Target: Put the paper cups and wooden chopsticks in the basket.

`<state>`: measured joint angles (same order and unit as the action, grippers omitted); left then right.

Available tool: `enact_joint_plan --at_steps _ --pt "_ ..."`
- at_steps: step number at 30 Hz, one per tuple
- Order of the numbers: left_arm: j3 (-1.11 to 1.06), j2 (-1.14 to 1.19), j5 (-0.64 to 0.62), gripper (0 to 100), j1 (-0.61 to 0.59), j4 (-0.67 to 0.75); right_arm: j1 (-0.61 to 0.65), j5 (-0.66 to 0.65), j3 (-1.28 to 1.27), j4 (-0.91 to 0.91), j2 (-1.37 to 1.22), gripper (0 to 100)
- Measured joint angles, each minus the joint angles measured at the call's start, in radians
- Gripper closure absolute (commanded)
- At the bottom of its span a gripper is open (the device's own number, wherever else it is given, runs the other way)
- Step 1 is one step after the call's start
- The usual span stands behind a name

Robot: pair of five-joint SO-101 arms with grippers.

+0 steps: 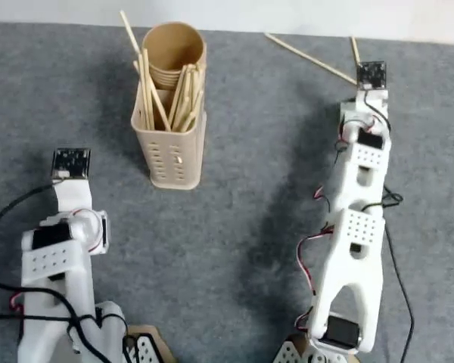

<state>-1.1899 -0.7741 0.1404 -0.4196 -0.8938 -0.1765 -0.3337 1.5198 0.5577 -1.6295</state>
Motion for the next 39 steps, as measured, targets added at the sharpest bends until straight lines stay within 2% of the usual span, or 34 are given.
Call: enact_joint_plan --at_steps 3,12,17,30,39 --pt "-0.043 -0.054 -0.003 85 0.000 0.028 -0.008 0.000 0.052 0.127 0.000 99.6" --pt "-0.069 -0.127 -0.003 86 0.000 0.038 -0.023 0.000 0.157 0.698 0.114 99.2" --pt "-0.069 -0.127 -0.003 86 0.000 0.038 0.009 -0.017 0.153 0.964 0.203 99.2" --pt "-0.069 -0.127 -0.003 86 0.000 0.055 0.055 -0.307 0.153 1.168 0.227 99.2" --pt "-0.069 -0.127 -0.003 86 0.000 0.057 0.138 -0.327 0.153 1.189 0.230 99.2"
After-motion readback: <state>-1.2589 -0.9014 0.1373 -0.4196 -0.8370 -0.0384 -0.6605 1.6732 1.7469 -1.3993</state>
